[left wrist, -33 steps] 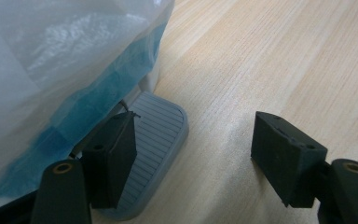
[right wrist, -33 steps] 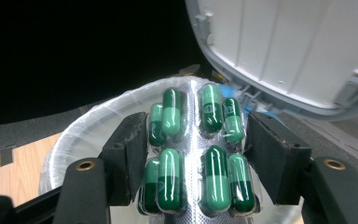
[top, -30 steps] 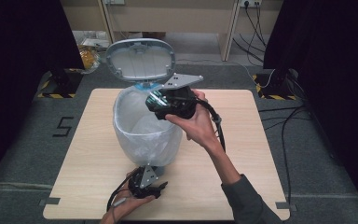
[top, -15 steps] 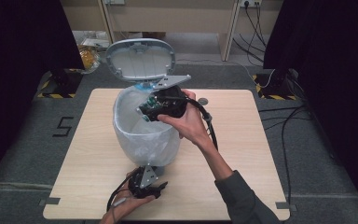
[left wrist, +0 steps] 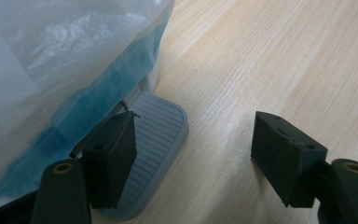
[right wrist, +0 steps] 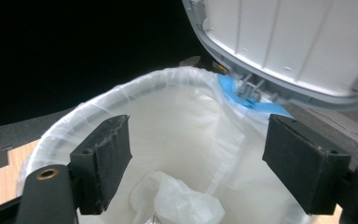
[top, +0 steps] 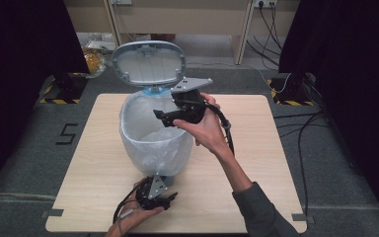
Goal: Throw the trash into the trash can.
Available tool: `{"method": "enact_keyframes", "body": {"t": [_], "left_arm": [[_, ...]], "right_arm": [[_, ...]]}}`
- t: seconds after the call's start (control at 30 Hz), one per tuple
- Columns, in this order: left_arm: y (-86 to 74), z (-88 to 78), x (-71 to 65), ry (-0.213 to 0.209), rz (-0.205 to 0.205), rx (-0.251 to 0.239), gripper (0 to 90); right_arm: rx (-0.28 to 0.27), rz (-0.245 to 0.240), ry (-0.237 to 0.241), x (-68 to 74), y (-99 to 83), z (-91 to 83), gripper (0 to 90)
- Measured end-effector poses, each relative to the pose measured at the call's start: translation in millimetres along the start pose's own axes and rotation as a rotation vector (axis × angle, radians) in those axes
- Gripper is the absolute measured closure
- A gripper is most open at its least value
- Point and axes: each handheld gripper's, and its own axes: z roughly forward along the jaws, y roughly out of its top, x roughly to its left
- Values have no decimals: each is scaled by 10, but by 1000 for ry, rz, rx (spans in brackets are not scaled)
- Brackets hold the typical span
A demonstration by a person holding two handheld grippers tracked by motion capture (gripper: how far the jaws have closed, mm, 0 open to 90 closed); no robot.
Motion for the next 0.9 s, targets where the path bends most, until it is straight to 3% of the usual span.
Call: {"method": "enact_keyframes", "body": {"t": [0.9], "left_arm": [[0, 0, 0, 2, 1, 1, 302]], "right_arm": [[-34, 61, -98, -338, -377, -565, 226]]}}
